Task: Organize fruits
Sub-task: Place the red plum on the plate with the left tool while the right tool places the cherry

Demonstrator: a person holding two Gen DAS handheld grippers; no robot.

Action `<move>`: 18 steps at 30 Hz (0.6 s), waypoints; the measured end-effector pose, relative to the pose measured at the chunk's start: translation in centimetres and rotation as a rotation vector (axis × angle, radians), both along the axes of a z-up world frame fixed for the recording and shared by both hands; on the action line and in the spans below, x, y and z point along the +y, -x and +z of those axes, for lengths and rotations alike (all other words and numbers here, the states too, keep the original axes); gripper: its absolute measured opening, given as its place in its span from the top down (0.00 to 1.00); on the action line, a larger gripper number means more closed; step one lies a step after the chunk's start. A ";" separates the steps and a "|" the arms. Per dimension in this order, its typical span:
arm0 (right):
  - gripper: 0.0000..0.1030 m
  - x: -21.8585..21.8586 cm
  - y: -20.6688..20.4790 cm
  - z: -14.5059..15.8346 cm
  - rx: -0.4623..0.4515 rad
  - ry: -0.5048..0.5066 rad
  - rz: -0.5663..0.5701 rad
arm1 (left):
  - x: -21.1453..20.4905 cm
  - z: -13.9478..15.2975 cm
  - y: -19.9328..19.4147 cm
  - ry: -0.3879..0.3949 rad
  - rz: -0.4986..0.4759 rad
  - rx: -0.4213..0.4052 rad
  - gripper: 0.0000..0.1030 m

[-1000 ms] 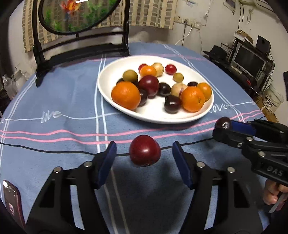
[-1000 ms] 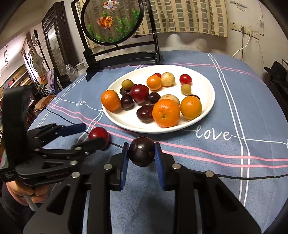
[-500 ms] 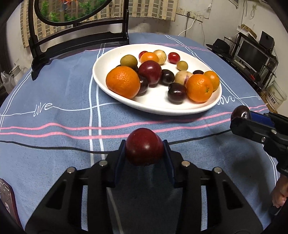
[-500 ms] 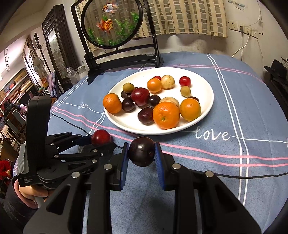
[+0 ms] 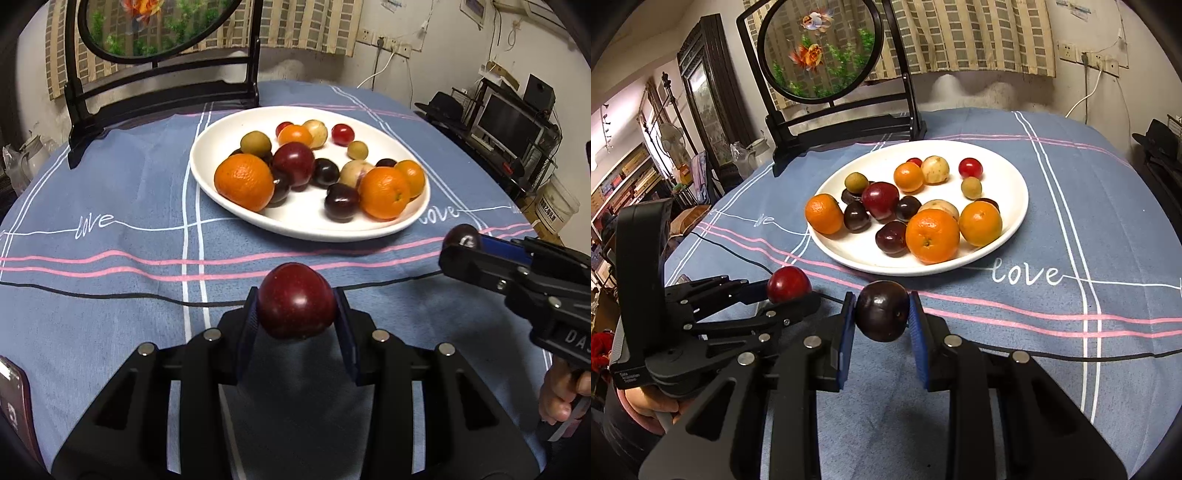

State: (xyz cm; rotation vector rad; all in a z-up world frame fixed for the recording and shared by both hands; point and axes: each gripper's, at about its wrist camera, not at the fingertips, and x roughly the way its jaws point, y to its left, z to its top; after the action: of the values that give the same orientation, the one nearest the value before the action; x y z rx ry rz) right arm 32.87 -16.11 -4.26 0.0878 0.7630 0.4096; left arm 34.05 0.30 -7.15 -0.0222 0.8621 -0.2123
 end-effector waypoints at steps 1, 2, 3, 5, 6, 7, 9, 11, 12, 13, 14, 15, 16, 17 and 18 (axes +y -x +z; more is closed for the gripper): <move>0.72 0.0 0.1 0.1 -0.005 -0.001 0.000 | -0.1 0.1 0.2 -0.003 0.000 -0.005 0.61; 0.72 -0.1 0.2 0.2 -0.010 -0.003 0.001 | -0.4 0.4 0.6 -0.011 0.000 -0.015 0.61; 0.72 -0.1 0.4 0.3 -0.016 -0.006 0.001 | -0.5 0.6 1.0 -0.013 0.000 -0.023 0.61; 0.72 -0.2 0.7 0.5 -0.029 -0.014 0.002 | -0.7 1.0 1.6 0.000 -0.005 -0.035 0.61; 0.72 -0.2 0.8 0.7 -0.037 -0.019 0.004 | -0.6 1.5 1.9 0.014 -0.005 -0.044 0.61; 0.72 -0.2 0.9 0.8 -0.046 -0.025 0.005 | -0.6 2.0 2.3 0.031 -0.004 -0.057 0.61; 0.72 -0.4 1.0 1.4 -0.060 -0.047 0.007 | -0.4 3.2 2.6 0.052 -0.009 -0.079 0.61; 0.72 -0.7 0.6 2.2 -0.072 -0.071 0.006 | -0.3 4.7 2.1 0.070 -0.021 -0.098 0.61; 0.72 -0.8 0.2 2.8 -0.083 -0.073 -0.005 | -0.3 5.5 1.5 0.066 -0.022 -0.109 0.61; 0.72 -0.9 -0.3 3.1 -0.090 -0.075 -0.009 | -0.4 6.0 0.9 0.058 -0.020 -0.119 0.61; 0.72 -0.9 -0.8 3.5 -0.096 -0.079 -0.010 | -0.5 6.6 -0.2 0.052 -0.017 -0.130 0.61; 0.72 -1.0 -1.7 3.9 -0.102 -0.085 -0.014 | -0.5 6.8 -1.1 0.056 -0.018 -0.128 0.61; 0.72 -1.0 -2.5 4.1 -0.104 -0.088 -0.023 | -0.4 7.0 -2.2 0.067 -0.019 -0.120 0.61; 0.72 -1.2 -3.6 4.2 -0.106 -0.086 -0.043 | -0.4 7.0 -3.5 0.078 -0.016 -0.108 0.61; 0.72 -1.2 -4.4 4.1 -0.106 -0.088 -0.053 | -0.4 6.9 -4.6 0.081 -0.009 -0.102 0.61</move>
State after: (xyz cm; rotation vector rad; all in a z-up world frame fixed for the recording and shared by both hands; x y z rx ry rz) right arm 37.25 -17.35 -0.12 0.1670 0.6368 0.3940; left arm 38.61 -0.12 -0.22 -0.0823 0.7515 -0.2543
